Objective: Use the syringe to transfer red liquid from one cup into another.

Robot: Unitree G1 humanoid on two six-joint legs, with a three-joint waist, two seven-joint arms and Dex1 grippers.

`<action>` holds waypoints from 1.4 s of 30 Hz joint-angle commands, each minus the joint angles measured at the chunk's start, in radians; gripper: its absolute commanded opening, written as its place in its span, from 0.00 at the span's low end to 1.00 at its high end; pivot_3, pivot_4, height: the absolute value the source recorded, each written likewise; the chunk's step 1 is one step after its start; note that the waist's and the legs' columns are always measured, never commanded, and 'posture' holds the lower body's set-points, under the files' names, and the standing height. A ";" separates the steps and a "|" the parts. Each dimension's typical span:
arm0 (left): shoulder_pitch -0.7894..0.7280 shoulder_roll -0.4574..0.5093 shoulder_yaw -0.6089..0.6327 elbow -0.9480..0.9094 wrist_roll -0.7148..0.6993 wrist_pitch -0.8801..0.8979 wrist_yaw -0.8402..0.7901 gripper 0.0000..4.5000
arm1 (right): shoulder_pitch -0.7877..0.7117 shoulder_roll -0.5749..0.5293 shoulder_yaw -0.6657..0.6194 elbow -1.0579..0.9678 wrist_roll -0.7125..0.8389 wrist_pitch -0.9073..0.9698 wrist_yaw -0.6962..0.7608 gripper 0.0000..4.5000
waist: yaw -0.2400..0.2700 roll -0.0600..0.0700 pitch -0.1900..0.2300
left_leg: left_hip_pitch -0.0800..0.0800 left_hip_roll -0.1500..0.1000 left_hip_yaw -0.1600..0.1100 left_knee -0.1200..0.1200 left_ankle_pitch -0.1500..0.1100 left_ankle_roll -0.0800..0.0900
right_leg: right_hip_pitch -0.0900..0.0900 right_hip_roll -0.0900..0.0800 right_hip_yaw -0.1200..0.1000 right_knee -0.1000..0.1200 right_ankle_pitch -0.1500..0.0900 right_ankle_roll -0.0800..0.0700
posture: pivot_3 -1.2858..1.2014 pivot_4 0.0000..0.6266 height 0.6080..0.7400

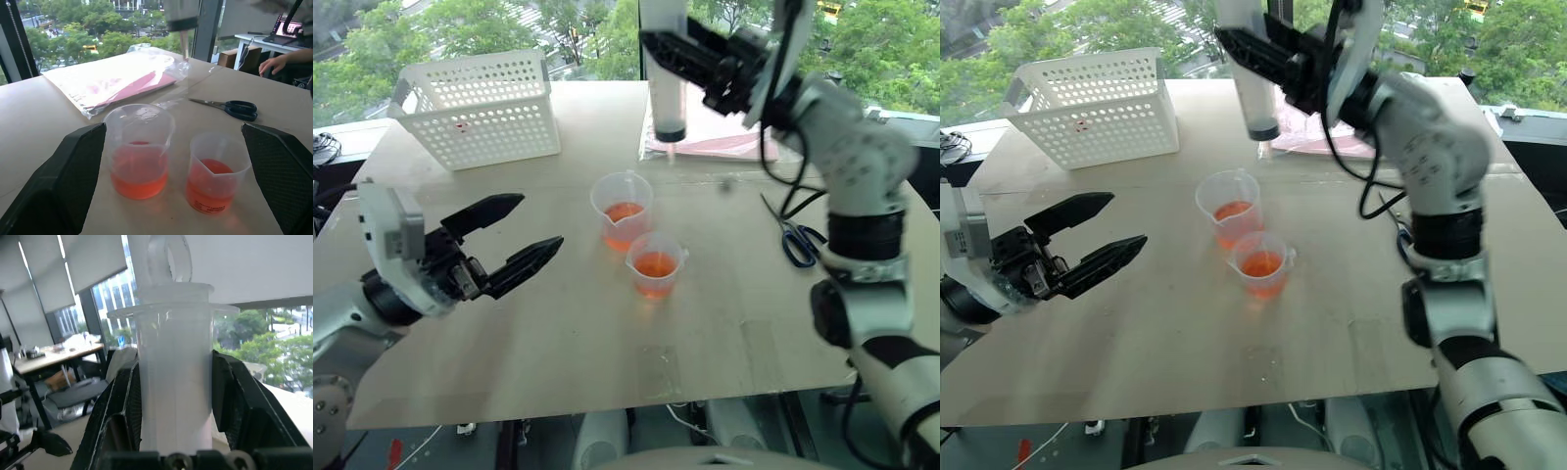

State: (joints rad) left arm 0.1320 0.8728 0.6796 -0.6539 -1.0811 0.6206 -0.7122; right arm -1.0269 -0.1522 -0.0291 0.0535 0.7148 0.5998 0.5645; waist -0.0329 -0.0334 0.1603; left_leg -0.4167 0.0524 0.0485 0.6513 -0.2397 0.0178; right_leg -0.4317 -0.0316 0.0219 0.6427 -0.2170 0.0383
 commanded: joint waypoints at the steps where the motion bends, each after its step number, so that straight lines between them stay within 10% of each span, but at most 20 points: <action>1: -0.021 0.052 0.073 -0.007 -0.082 0.028 -0.009 1.00 | 0.029 0.064 0.011 0.013 -0.072 -0.166 0.019 0.34 | -0.001 0.000 0.000 | 0.000 -0.001 0.000 0.000 0.000 0.000 | 0.000 -0.001 0.000 0.000 0.000 0.000 | 0.52 0.24 1.00; 21: -0.145 0.161 0.121 0.102 -0.159 0.107 0.127 1.00 | 0.196 0.261 0.160 0.392 -0.397 -0.701 0.170 0.34 | -0.008 0.001 0.001 | 0.002 -0.005 -0.001 0.000 0.001 -0.002 | 0.000 -0.002 -0.002 0.001 0.000 0.000 | 0.52 0.24 1.00; 32: -0.537 0.317 -0.267 0.383 0.143 0.052 0.006 1.00 | 0.181 0.306 0.152 0.530 -0.440 -0.801 0.168 0.34 | -0.007 0.000 0.000 | 0.003 -0.006 -0.002 -0.001 0.003 -0.005 | 0.001 -0.001 -0.002 0.003 0.000 0.000 | 0.52 0.24 1.00; 42: -0.959 0.220 -0.629 0.650 0.481 -0.082 -0.209 1.00 | 0.177 0.312 0.163 0.473 -0.430 -0.775 0.178 0.34 | -0.008 0.000 0.001 | 0.002 -0.006 -0.002 -0.001 0.003 -0.005 | 0.000 0.000 -0.001 0.004 0.000 0.000 | 0.52 0.24 1.00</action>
State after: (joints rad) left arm -0.7953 1.0907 0.0569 -0.0287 -0.6496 0.5766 -0.8951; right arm -0.8260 0.1296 0.1344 0.5750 0.2781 -0.1748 0.7368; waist -0.0414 -0.0333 0.1609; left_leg -0.4150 0.0467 0.0464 0.6507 -0.2367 0.0127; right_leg -0.4317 -0.0310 0.0210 0.6470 -0.2170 0.0383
